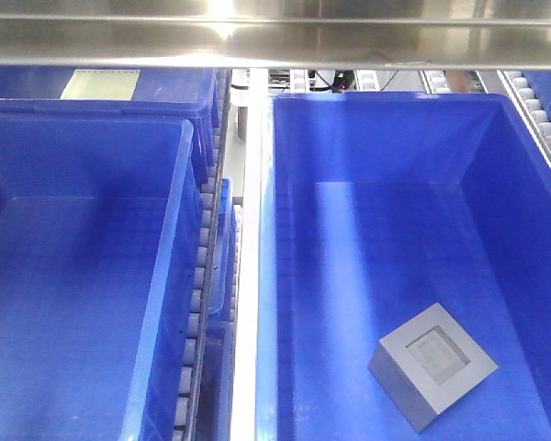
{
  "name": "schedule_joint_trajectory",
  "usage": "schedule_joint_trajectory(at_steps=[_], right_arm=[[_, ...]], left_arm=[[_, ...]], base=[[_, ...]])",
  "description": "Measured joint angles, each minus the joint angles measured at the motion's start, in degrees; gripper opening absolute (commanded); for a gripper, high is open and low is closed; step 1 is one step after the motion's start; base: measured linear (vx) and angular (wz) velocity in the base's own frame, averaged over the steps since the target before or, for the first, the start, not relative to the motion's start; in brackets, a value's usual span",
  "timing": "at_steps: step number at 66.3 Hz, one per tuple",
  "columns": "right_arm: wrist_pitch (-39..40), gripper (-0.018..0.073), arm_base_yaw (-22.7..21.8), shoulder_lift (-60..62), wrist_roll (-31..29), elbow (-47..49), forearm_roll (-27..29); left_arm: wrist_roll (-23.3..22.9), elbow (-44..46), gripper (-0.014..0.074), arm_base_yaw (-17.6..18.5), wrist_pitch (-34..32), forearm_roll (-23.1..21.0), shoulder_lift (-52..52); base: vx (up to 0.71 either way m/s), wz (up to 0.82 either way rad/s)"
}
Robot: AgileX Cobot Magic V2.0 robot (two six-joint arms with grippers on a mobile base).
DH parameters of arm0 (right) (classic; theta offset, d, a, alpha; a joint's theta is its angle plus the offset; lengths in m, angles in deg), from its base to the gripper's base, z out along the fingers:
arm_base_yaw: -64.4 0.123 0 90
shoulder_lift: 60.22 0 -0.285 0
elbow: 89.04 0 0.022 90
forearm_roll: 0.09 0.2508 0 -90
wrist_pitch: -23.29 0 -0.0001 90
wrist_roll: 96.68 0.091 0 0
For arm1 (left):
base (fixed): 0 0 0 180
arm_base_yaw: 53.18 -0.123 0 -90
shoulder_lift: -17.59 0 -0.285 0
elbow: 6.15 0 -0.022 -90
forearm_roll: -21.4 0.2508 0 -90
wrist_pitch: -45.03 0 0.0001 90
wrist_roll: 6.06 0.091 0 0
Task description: Sort gray base to blue bin
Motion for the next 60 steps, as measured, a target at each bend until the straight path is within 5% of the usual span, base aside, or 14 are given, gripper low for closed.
schedule_joint_trajectory(at_steps=[15,43,60], right_arm=[[-0.05,-0.0005,0.00,0.00,0.00,0.00,0.00],[-0.08,-0.0005,0.00,0.00,0.00,0.00,0.00],[-0.08,-0.0005,0.00,0.00,0.00,0.00,0.00]], left_arm=[[0.00,-5.26,-0.0007,-6.29,-0.38,3.66,5.02],[0.00,-19.71,-0.0007,-38.51,-4.14,4.34,10.27],[0.00,-26.57,-0.0007,-49.67,-8.85,4.34,10.27]], base=[[0.00,0.00],[0.00,0.00],[0.00,0.00]])
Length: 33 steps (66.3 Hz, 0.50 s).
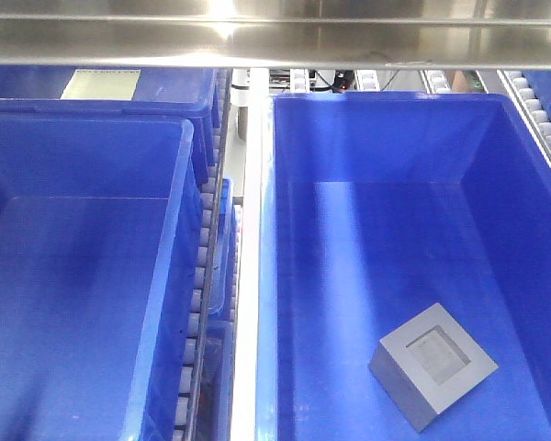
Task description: Sort gray base to blue bin
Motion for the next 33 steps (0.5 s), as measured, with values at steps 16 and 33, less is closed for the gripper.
schedule_joint_trajectory(at_steps=[16,33], right_arm=[[0.00,-0.0005,0.00,0.00,0.00,0.00,0.00],[0.00,-0.0005,0.00,0.00,0.00,0.00,0.00]], left_arm=[[0.00,-2.84,-0.0007,-6.06,-2.72,0.00,0.00],[0.00,-4.65,-0.0007,-6.30,-4.96,0.00,0.00]], base=[[0.00,0.00],[0.00,0.00]])
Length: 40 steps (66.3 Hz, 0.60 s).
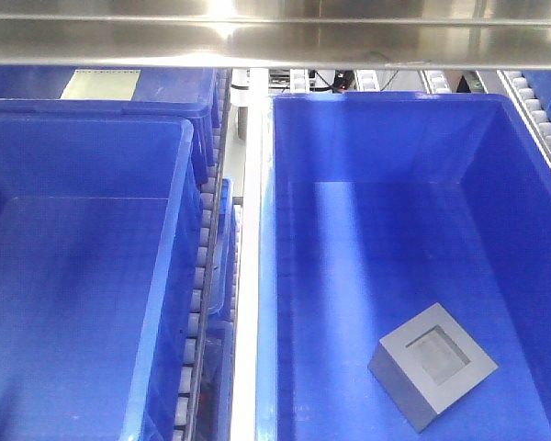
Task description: Sort gray base to blue bin
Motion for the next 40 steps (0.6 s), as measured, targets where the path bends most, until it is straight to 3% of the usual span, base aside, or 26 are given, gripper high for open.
schedule_joint_trajectory(at_steps=[40], right_arm=[[0.00,-0.0005,0.00,0.00,0.00,0.00,0.00]], left_arm=[[0.00,0.00,-0.0007,0.00,-0.07,0.00,0.00]], base=[[0.00,0.00]])
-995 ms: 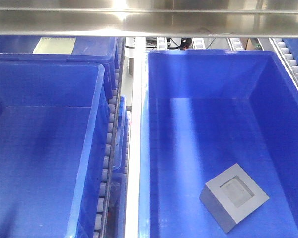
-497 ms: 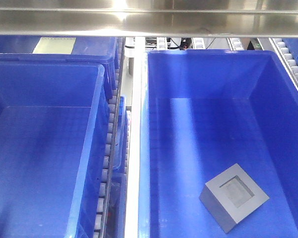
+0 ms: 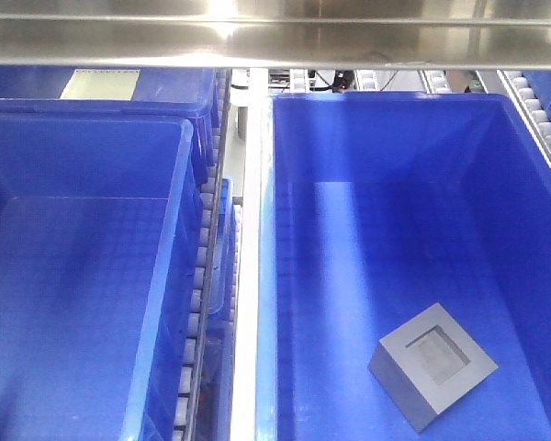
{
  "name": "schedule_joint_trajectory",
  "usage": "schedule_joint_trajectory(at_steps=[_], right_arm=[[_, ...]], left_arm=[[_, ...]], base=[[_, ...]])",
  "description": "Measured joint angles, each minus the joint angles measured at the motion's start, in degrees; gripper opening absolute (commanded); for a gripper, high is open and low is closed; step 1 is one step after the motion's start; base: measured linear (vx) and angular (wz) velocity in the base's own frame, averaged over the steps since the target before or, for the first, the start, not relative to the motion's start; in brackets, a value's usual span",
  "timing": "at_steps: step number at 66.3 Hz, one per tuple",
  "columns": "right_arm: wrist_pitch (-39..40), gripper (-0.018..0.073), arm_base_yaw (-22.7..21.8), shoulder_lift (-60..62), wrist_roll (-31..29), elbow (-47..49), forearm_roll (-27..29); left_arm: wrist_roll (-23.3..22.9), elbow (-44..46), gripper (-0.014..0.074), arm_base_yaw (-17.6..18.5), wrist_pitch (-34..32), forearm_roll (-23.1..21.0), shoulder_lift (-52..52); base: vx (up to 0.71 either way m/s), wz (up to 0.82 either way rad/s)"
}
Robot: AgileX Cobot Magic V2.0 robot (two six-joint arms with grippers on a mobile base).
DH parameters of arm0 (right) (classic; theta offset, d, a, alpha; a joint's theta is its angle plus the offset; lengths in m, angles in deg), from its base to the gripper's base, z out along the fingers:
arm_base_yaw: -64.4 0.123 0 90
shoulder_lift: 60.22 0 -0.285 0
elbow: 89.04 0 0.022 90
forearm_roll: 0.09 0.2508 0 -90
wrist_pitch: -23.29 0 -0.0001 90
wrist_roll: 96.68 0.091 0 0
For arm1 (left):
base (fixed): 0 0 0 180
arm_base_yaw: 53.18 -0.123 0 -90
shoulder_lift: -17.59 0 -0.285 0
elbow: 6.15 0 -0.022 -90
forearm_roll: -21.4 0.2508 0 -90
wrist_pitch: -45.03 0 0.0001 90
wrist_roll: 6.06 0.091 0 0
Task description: Sort gray base to blue bin
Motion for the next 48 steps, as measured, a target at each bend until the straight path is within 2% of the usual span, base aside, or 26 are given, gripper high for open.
schedule_joint_trajectory(at_steps=[48], right_arm=[[0.00,-0.0005,0.00,0.00,0.00,0.00,0.00]], left_arm=[[0.00,0.00,-0.0007,0.00,-0.04,0.00,0.00]], base=[[0.00,0.00]])
